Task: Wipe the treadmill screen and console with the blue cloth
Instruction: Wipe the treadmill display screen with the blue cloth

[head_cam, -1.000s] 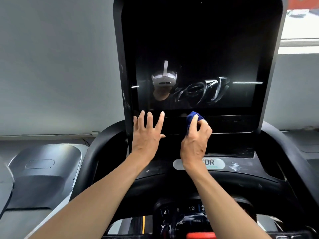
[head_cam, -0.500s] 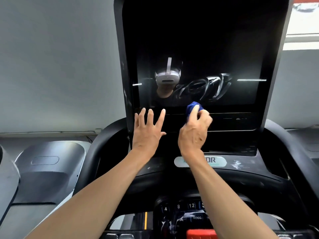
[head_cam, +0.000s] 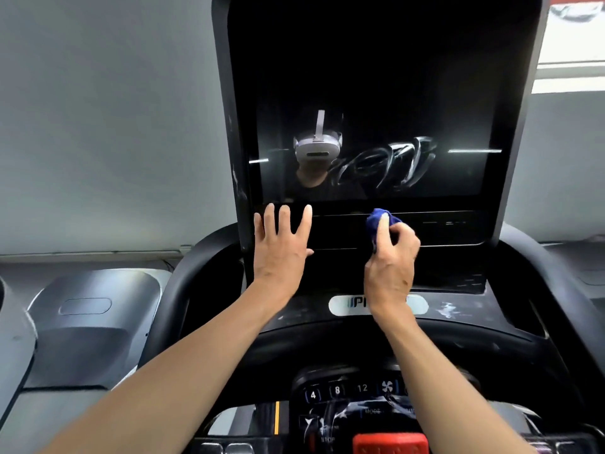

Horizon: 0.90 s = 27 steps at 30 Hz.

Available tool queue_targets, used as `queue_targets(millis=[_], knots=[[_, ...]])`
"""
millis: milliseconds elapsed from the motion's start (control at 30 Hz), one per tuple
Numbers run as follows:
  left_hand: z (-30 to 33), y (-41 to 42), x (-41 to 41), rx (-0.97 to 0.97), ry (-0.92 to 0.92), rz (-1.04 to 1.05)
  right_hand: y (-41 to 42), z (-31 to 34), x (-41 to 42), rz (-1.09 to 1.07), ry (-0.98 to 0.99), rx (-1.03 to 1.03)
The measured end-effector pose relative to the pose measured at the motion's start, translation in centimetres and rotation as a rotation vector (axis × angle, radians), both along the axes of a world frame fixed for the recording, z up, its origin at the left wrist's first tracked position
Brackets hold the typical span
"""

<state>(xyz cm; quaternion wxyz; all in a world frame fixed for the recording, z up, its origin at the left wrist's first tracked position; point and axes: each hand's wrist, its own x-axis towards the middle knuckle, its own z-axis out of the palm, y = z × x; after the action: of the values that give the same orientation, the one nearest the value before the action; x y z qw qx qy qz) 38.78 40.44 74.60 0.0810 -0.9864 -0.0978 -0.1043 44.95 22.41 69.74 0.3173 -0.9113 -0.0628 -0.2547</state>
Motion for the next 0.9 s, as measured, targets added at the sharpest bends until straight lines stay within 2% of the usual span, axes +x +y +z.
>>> queue_targets(millis=[33,67,133,167,200,300,333,433,467,567,600,633,733,800,900], knots=[[0.1,-0.4,0.1,0.021,-0.001,-0.010,0.9,-0.1,-0.8,-0.039,0.007,0.022],[0.1,-0.9,0.2,0.040,-0.004,-0.025,2.0,-0.3,-1.7,0.020,-0.028,-0.050],[0.0,-1.2,0.3,0.058,-0.036,-0.056,2.3,-0.3,-2.0,0.281,-0.191,-0.254],[0.0,-1.0,0.4,0.059,-0.048,-0.070,1.4,0.1,-1.0,0.342,-0.233,-0.311],[-0.1,-0.8,0.4,0.056,-0.045,-0.089,0.3,0.5,0.0,0.322,-0.199,-0.295],[-0.5,-0.8,0.4,0.062,-0.022,-0.173,-1.5,0.7,0.7,0.011,-0.043,-0.031],[-0.7,-1.3,0.4,0.063,-0.021,-0.194,-0.8,0.3,0.1,-0.009,-0.026,-0.058],[-1.3,-3.1,1.1,0.032,-0.045,-0.202,-0.9,0.0,0.2,0.252,-0.193,-0.284],[-1.5,-3.4,1.4,0.021,-0.048,-0.185,-2.0,0.2,1.3,0.259,-0.170,-0.278],[-1.9,-4.2,1.7,-0.005,-0.051,-0.127,-4.3,-0.1,2.4,-0.043,0.000,0.024],[-2.2,-4.5,1.6,-0.018,-0.058,-0.115,-3.7,-0.6,1.4,-0.103,-0.038,-0.013],[-2.5,-4.8,1.6,-0.027,-0.064,-0.111,-2.5,-1.1,0.2,-0.067,-0.101,-0.115],[-2.8,-4.9,1.7,-0.044,-0.079,-0.126,-2.0,-0.8,1.0,0.270,-0.306,-0.349],[-2.9,-4.6,1.6,-0.050,-0.084,-0.138,-3.8,0.9,3.2,0.228,-0.233,-0.284],[-3.2,-4.5,1.5,-0.062,-0.099,-0.140,-5.5,1.3,4.1,-0.062,-0.064,-0.008]])
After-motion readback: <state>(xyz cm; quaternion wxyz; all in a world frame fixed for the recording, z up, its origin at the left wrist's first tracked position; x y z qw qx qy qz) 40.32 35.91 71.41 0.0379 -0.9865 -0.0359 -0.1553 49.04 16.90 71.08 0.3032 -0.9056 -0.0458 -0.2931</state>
